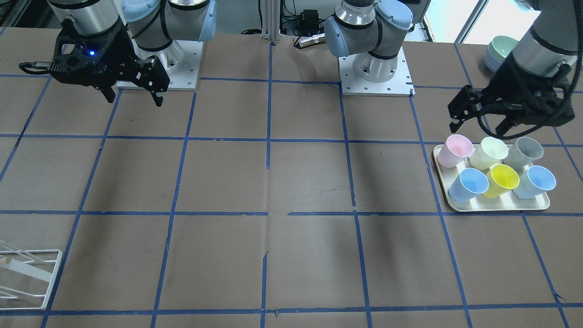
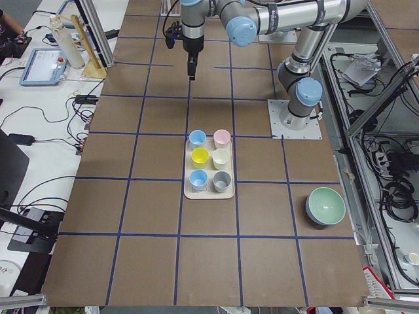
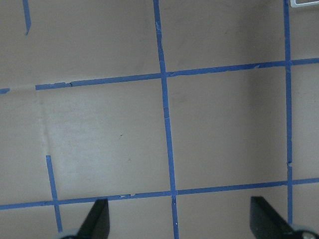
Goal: Transfer IKEA cup to right arm and place on rack
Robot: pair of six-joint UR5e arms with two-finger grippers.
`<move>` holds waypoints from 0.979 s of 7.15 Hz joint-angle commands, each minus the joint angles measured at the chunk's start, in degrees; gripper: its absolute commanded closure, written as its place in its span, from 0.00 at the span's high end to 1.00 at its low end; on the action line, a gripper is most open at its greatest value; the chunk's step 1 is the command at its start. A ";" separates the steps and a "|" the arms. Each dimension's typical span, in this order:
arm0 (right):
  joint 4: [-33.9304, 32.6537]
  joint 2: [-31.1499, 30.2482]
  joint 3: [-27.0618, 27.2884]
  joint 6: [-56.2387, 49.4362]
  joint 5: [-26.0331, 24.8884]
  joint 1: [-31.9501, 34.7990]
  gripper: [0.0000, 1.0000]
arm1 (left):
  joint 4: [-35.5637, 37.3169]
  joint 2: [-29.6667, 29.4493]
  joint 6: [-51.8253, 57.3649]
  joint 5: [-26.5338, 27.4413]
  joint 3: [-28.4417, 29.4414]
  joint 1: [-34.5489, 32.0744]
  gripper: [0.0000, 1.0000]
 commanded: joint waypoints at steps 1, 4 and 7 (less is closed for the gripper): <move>-0.04 0.00 0.17 0.00 0.00 0.04 1.00 | 0.13 -0.50 15.93 -0.20 -1.94 13.81 1.00; 0.23 0.09 0.34 -0.09 0.00 0.04 1.00 | 6.25 -4.78 19.66 1.55 -5.11 23.88 1.00; 0.14 0.09 0.34 -0.27 0.00 -0.05 1.00 | 18.46 -11.11 31.34 2.26 -7.84 31.89 1.00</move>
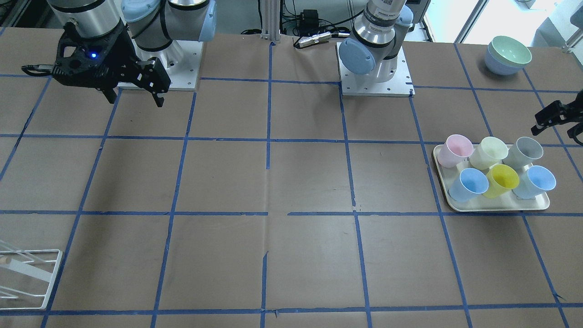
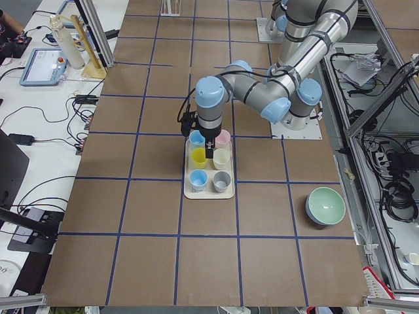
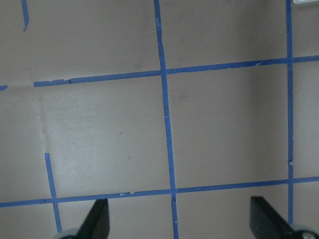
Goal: Transfer IKEA cup to right arm and place on rack
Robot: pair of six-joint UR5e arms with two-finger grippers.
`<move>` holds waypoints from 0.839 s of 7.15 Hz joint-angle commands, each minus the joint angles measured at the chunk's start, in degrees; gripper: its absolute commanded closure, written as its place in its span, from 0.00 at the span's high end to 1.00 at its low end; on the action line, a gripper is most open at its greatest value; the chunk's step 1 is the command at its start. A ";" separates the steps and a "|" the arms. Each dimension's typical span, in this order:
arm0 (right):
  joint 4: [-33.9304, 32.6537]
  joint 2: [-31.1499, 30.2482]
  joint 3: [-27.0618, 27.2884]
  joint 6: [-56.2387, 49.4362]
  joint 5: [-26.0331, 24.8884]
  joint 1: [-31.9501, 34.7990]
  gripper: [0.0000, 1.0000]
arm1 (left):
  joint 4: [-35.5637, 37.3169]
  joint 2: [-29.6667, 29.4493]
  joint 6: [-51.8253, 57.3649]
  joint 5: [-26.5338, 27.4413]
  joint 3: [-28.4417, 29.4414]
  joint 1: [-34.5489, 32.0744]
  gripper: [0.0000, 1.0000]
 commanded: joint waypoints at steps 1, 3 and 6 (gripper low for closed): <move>-0.35 0.09 0.01 -0.08 0.00 -0.04 1.00 | 8.73 -5.22 8.41 -0.03 -1.15 4.02 0.98; -0.35 0.09 0.18 -0.08 0.00 -0.04 1.00 | 9.91 -9.80 9.68 0.06 -0.18 6.58 1.00; -0.26 0.09 0.18 0.10 0.00 -0.04 1.00 | 9.82 -13.23 9.60 2.07 -1.06 6.76 1.00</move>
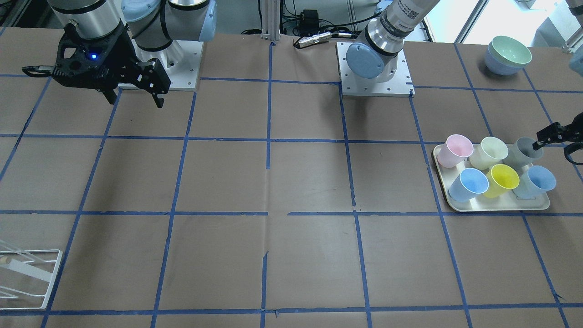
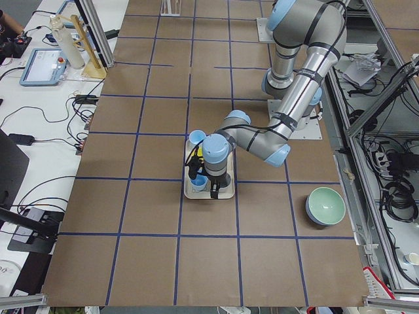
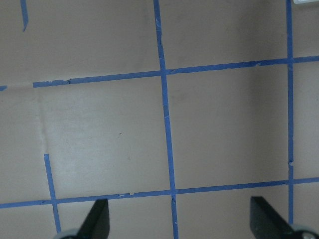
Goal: Transfer IKEA cup to right arm and place on rack
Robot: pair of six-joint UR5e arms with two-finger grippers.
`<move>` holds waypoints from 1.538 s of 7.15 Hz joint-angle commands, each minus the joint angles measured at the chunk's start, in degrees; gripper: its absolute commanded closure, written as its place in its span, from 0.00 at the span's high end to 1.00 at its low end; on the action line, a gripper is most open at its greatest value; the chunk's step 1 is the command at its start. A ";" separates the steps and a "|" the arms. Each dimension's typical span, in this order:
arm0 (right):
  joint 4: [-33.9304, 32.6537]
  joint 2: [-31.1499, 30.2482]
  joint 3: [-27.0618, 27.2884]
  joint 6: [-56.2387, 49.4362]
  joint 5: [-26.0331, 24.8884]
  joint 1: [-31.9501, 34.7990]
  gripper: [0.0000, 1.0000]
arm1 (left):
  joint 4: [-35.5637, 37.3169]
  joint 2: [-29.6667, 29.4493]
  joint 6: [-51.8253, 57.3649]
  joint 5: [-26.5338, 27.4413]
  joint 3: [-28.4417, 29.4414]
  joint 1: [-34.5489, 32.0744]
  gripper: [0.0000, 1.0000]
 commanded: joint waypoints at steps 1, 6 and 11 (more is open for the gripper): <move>0.06 0.00 0.00 0.00 0.00 0.00 1.00 | 0.42 -2.59 0.05 0.93 0.61 0.14 1.00; 0.06 0.00 0.00 0.19 0.00 0.00 1.00 | 1.39 -5.15 0.14 3.66 -0.08 0.14 0.61; -0.12 0.09 -0.35 0.18 2.53 0.17 1.00 | 0.51 -4.02 0.05 3.48 0.01 0.06 0.00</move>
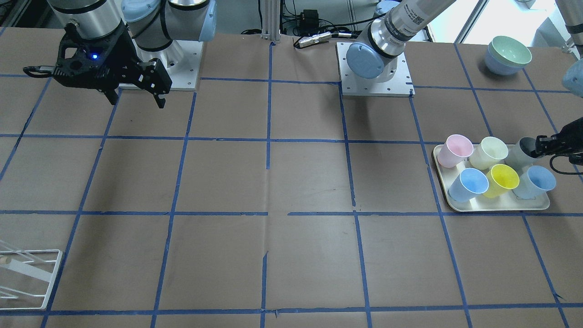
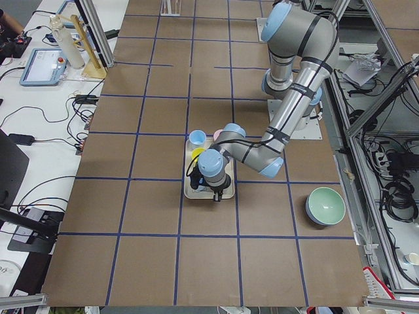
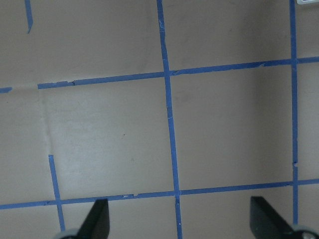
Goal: Transfer IKEA cup to right arm and place on rack
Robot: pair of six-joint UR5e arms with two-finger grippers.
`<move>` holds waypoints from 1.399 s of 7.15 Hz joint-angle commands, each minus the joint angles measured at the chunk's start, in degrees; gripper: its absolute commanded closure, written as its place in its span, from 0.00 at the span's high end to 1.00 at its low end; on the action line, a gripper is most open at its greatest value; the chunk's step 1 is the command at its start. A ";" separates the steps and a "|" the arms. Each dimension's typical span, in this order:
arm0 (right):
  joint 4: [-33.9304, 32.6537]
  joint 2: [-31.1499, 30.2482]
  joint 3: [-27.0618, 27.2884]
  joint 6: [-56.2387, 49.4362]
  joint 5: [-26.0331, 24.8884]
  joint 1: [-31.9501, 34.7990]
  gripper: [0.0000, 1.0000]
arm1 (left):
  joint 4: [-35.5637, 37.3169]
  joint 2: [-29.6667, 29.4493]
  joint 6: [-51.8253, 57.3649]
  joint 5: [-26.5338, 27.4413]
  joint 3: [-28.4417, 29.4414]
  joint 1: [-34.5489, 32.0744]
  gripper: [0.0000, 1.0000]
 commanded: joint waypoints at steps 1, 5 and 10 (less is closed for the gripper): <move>-0.50 0.20 -0.29 -0.34 6.41 0.03 1.00 | -0.52 0.96 0.08 -0.26 0.12 -0.01 0.00; -0.16 0.29 -0.73 0.19 13.16 -0.41 1.00 | -18.05 5.95 0.09 -0.44 9.50 -1.24 0.00; 1.07 0.38 -0.04 -0.25 50.85 -4.79 1.00 | -44.84 17.38 -4.54 -23.21 14.89 -10.81 0.00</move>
